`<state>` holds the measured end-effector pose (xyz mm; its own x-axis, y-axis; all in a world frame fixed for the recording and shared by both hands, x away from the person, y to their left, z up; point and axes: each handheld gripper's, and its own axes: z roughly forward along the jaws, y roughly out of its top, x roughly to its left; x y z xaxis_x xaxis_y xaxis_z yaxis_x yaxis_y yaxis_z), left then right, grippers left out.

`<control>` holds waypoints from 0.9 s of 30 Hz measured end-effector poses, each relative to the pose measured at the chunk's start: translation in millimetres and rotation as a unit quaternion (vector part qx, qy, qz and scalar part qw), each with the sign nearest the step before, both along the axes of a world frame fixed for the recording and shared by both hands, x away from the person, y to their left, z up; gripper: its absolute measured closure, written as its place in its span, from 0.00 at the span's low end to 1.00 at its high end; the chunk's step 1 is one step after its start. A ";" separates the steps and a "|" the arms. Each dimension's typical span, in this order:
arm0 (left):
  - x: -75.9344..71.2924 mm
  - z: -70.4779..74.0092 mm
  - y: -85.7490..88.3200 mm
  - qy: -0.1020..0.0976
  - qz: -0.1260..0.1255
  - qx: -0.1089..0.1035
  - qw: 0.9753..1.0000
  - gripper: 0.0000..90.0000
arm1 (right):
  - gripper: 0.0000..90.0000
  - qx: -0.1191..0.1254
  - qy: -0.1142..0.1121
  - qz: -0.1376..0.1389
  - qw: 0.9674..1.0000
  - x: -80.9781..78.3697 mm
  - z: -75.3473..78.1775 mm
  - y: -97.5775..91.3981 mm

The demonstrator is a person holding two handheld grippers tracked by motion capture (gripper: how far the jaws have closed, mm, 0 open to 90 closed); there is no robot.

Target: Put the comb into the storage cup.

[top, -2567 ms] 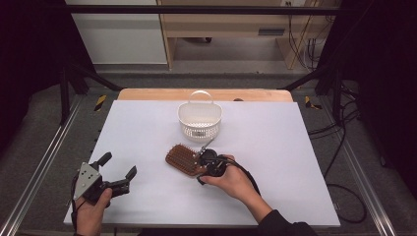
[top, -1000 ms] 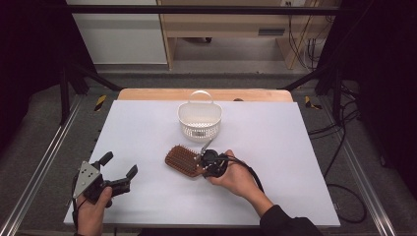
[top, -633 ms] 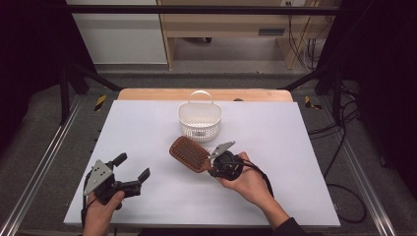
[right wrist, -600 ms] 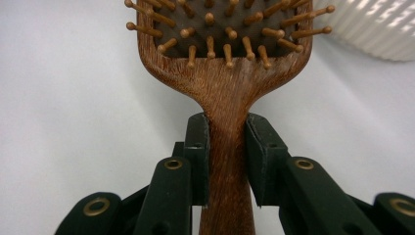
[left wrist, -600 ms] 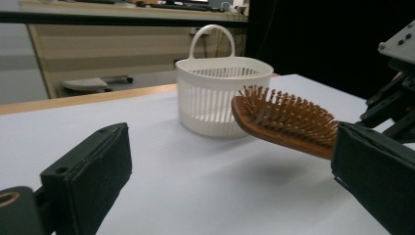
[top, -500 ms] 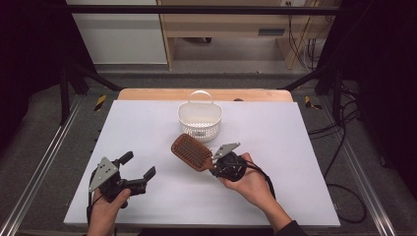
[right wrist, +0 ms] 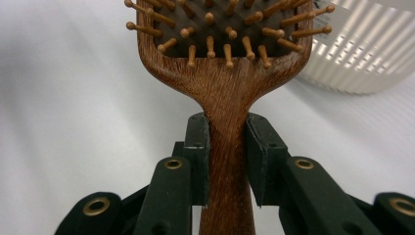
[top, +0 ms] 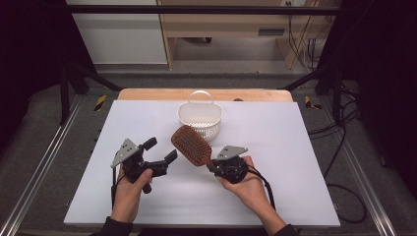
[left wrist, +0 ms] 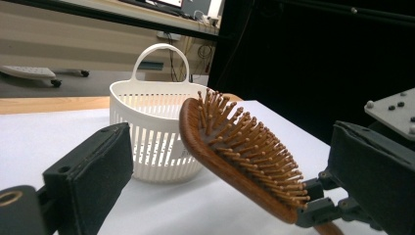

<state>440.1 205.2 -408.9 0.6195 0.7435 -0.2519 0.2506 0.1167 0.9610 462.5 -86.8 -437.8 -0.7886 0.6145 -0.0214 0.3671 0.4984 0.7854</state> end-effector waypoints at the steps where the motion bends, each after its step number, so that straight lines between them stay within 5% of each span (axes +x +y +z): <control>1: -2.7 -4.6 1.5 0.006 -0.001 0.003 1.000 0.03 | 0.81 0.002 -0.008 0.002 1.000 -2.9 -0.7 6.1; 7: -4.2 -16.2 1.6 0.029 -0.001 -0.013 0.999 0.03 | 0.81 0.019 -0.027 0.018 0.999 -12.1 1.4 16.3; 12: -5.3 -14.2 -1.3 0.033 -0.015 -0.039 0.999 0.03 | 0.81 0.024 -0.036 0.029 0.999 -17.9 1.0 21.1; 18: -5.6 -15.6 -4.0 0.037 -0.018 -0.038 0.998 0.03 | 0.81 0.031 -0.050 0.039 0.998 -22.9 2.2 25.2; 27: -6.7 -16.0 -5.8 0.051 -0.030 -0.065 0.996 0.07 | 0.81 0.044 -0.068 0.057 0.995 -32.0 3.2 32.7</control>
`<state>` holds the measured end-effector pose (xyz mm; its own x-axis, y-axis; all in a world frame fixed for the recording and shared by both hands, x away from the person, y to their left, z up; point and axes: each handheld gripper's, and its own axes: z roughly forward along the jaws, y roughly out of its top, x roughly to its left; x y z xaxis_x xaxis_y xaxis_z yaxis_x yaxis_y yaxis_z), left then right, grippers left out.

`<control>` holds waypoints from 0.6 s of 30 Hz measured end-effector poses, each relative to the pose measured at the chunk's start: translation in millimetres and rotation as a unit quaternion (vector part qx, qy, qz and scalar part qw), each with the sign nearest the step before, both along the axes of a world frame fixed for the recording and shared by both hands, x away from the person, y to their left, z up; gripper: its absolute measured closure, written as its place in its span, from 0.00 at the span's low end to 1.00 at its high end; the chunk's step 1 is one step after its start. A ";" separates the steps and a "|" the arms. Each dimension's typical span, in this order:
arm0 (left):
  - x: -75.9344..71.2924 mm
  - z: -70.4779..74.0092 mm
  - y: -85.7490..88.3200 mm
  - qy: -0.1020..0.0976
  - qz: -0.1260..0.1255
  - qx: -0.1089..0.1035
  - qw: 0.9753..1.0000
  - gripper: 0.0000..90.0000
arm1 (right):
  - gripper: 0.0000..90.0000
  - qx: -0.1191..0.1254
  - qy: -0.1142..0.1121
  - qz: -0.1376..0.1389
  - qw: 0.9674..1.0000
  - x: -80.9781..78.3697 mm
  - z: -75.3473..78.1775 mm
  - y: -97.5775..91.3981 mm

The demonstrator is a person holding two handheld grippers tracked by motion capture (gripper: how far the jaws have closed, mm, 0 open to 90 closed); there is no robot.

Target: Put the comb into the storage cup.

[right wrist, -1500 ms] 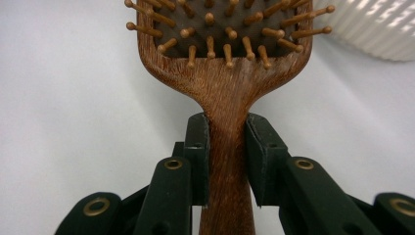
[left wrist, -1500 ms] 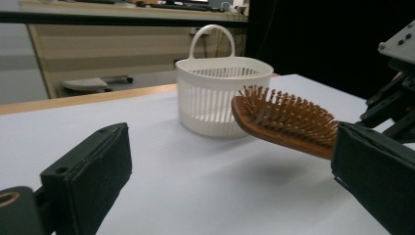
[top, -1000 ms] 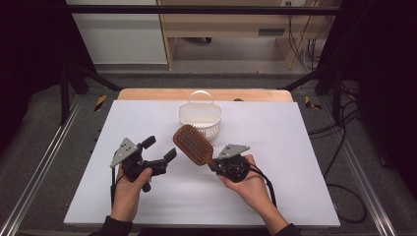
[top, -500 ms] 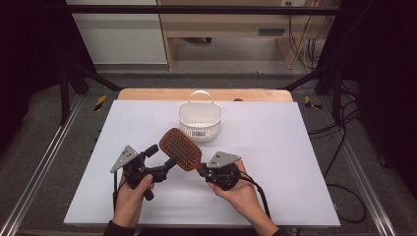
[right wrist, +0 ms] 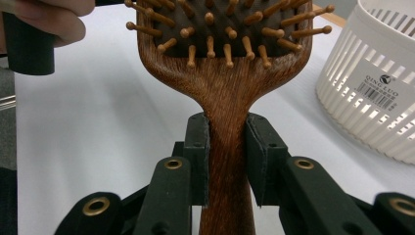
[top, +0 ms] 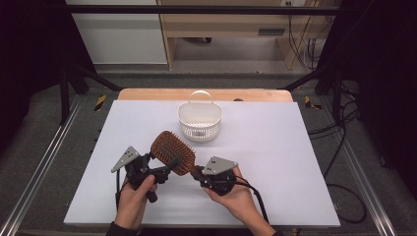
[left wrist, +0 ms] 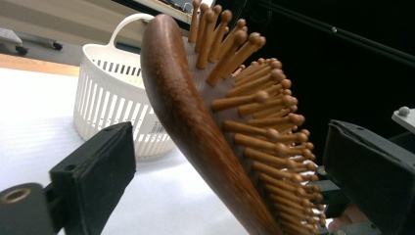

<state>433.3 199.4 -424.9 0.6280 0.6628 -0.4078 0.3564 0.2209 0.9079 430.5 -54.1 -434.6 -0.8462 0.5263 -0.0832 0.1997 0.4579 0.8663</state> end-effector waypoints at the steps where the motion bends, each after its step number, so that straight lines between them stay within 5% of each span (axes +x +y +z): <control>1: 0.0 0.0 0.0 0.000 0.000 0.000 1.000 0.07 | 0.81 0.000 0.000 0.000 1.000 0.0 0.0 0.0; 9: -2.2 2.9 2.3 -0.003 0.007 -0.016 1.000 0.13 | 0.81 -0.006 -0.005 0.003 1.000 -2.6 -2.3 3.9; 18: -4.3 6.1 6.6 0.009 0.023 -0.039 0.999 0.31 | 0.81 -0.010 -0.008 0.007 1.000 -4.9 -4.1 7.9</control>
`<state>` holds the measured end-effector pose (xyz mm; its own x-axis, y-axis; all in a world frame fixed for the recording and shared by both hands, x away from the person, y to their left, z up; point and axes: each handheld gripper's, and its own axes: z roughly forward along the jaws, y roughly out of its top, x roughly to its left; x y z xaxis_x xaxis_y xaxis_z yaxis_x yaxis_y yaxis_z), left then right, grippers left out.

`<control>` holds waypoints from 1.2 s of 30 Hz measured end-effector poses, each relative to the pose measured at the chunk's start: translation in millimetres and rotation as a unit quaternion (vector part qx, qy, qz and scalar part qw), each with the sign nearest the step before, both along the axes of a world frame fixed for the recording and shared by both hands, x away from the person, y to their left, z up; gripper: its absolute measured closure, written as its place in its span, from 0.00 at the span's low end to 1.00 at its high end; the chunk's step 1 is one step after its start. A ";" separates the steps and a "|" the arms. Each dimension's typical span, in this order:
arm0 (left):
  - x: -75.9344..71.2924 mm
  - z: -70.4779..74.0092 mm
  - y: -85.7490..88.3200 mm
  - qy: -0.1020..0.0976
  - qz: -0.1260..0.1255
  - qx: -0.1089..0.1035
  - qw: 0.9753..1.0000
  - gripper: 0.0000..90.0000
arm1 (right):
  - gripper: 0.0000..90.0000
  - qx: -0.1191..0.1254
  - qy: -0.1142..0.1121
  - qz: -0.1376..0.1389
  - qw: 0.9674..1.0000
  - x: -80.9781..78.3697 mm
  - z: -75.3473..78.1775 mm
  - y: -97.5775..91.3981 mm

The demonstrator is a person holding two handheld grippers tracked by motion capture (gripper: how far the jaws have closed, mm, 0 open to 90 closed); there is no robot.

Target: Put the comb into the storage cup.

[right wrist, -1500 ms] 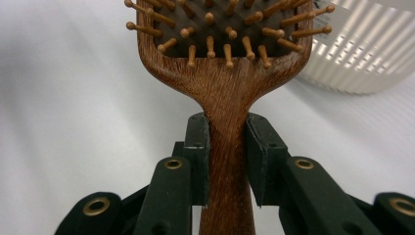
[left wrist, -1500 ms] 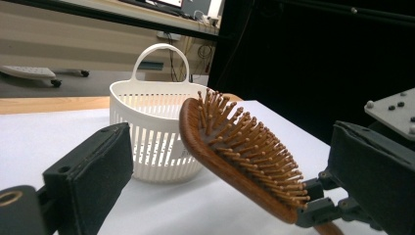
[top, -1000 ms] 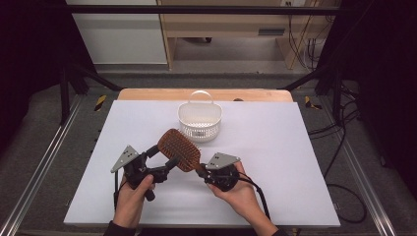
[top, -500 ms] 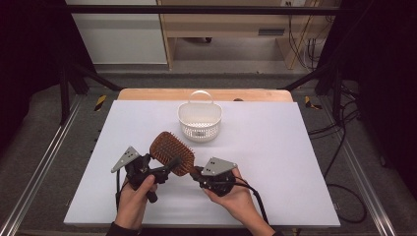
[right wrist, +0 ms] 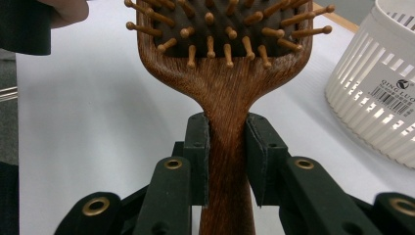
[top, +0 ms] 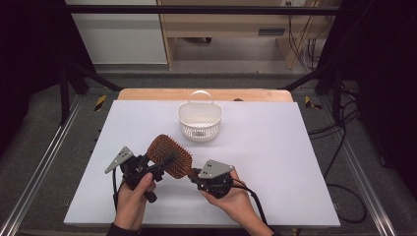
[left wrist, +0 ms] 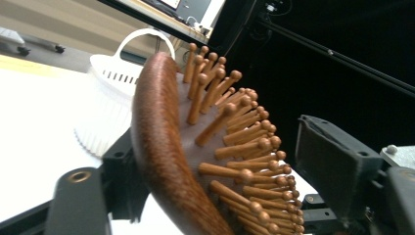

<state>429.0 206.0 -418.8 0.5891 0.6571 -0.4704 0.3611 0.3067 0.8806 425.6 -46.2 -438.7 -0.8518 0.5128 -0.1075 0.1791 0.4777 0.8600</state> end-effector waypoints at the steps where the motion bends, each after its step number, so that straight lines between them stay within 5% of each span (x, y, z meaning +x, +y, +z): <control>1: 0.0 0.0 0.0 0.000 0.000 0.000 1.000 0.33 | 0.81 0.000 0.000 0.000 1.000 0.0 0.0 0.0; 6: -1.4 0.7 0.8 0.010 0.010 -0.002 1.000 0.37 | 0.81 0.000 0.001 0.000 1.000 -0.5 -1.1 1.3; 16: -6.5 3.5 5.2 0.029 0.008 -0.049 0.998 0.52 | 0.81 -0.006 -0.002 0.003 1.000 -3.3 -2.1 5.7; 36: -8.1 6.3 6.1 0.032 -0.001 -0.065 0.997 0.56 | 0.81 0.001 0.008 0.007 1.000 -3.1 -2.4 7.5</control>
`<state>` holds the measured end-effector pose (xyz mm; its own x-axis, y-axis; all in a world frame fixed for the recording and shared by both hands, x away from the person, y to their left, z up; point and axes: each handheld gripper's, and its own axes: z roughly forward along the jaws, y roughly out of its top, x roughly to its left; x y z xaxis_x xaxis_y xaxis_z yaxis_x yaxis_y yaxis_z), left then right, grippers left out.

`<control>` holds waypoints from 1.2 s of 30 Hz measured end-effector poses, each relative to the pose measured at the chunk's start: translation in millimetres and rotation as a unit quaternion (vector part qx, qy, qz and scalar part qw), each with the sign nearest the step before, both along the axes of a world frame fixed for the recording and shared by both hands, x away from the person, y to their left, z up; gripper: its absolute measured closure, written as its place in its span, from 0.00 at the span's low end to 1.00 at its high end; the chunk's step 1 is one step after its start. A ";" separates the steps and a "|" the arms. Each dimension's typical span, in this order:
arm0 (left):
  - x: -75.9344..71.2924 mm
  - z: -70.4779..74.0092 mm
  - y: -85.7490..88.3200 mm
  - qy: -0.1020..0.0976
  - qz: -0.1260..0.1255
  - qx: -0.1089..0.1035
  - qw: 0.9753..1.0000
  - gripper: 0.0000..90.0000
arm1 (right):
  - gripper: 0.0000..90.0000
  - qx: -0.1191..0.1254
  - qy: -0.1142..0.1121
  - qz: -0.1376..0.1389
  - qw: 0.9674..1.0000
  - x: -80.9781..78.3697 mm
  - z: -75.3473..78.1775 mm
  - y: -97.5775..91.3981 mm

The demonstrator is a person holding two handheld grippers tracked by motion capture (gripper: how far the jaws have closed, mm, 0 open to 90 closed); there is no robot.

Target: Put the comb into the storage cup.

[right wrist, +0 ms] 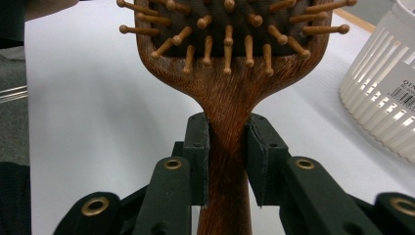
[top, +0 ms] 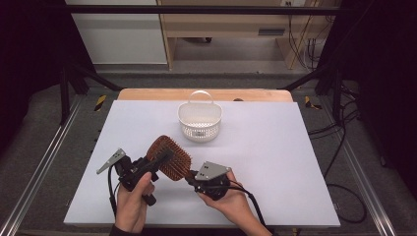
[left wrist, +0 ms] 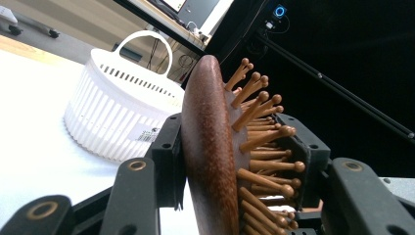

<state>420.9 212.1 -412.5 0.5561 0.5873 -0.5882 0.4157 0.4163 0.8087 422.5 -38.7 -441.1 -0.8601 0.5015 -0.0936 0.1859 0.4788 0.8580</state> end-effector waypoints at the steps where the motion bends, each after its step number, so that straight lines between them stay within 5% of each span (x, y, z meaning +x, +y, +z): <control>1: 0.0 0.0 0.0 0.001 0.000 -0.004 1.000 0.56 | 0.81 0.002 0.000 0.001 1.000 0.1 0.3 -0.2; 30: -0.3 -0.8 0.7 0.002 -0.007 -0.020 1.000 0.57 | 0.80 0.012 0.018 0.012 1.000 1.4 -1.8 0.4; 36: -0.6 0.8 3.1 0.000 -0.002 -0.023 1.000 0.57 | 0.66 0.004 0.024 0.011 1.000 1.2 -3.8 2.1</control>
<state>420.4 215.2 -411.7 0.5577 0.5574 -0.6151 0.4179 0.4517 0.7882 423.7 -36.6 -444.9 -0.8747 0.4824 -0.0479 0.2158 0.4759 0.8526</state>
